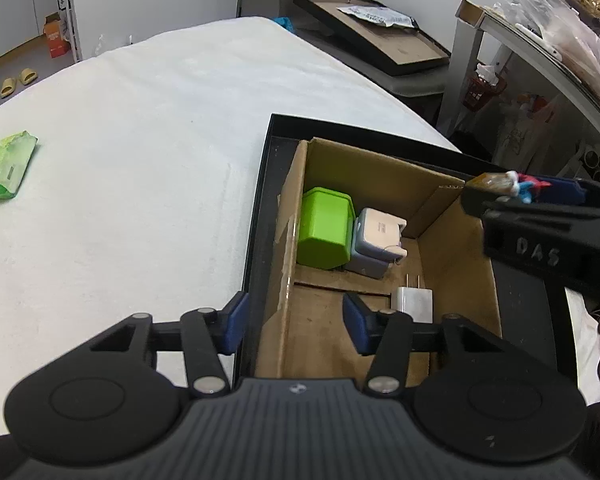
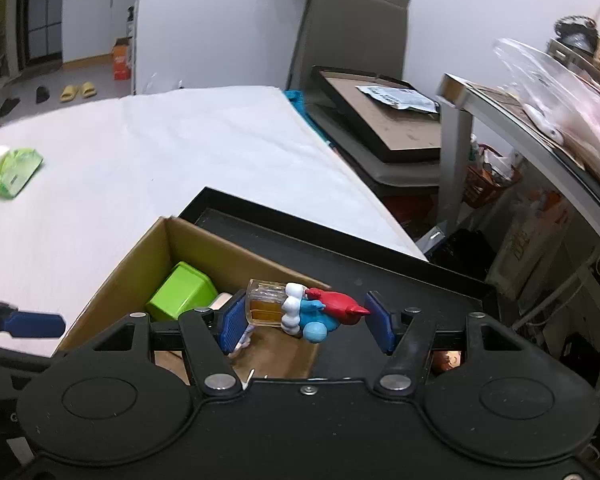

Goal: Organize rigid objects
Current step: 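Lift the figurine with the right tool and carry it over the box, then open the right tool to drop the figurine beside the charger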

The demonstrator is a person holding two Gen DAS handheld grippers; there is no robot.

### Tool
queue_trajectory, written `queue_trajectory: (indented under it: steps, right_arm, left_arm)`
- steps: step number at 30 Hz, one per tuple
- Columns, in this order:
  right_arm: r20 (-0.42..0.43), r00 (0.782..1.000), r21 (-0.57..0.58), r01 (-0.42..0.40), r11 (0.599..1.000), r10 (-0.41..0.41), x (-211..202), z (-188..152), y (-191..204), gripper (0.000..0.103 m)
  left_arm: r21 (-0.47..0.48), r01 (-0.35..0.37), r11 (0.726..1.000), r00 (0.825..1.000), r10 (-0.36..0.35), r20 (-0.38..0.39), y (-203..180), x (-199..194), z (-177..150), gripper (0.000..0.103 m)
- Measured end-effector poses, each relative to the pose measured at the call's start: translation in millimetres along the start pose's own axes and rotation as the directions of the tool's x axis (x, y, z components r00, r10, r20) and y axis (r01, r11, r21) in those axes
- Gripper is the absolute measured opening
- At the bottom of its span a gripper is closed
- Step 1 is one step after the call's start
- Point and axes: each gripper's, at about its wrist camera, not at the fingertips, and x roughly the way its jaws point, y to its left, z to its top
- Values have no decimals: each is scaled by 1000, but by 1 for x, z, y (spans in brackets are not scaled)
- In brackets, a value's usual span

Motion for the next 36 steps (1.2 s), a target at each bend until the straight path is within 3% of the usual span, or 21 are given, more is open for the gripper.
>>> queue_trajectory:
  steps: [5, 11, 16, 36]
  right_arm:
    - [-8, 1000, -64, 1, 998, -1, 2, 1, 14, 61]
    - [-22, 1000, -128, 10, 992, -13, 3, 5, 28, 60]
    - [-21, 996, -182, 85, 980, -90, 6, 4, 33, 66]
    - [-57, 993, -13, 101, 995, -102, -20, -28, -6, 70]
  left_arm:
    - [-3, 13, 1000, 999, -13, -33, 1, 6, 0, 28]
    - [-4, -18, 1000, 999, 18, -47, 2, 10, -1, 11]
    - [-3, -23, 1000, 999, 23, -49, 3, 10, -1, 10]
    - [-14, -2, 1000, 1000, 1, -26, 5, -4, -4, 10]
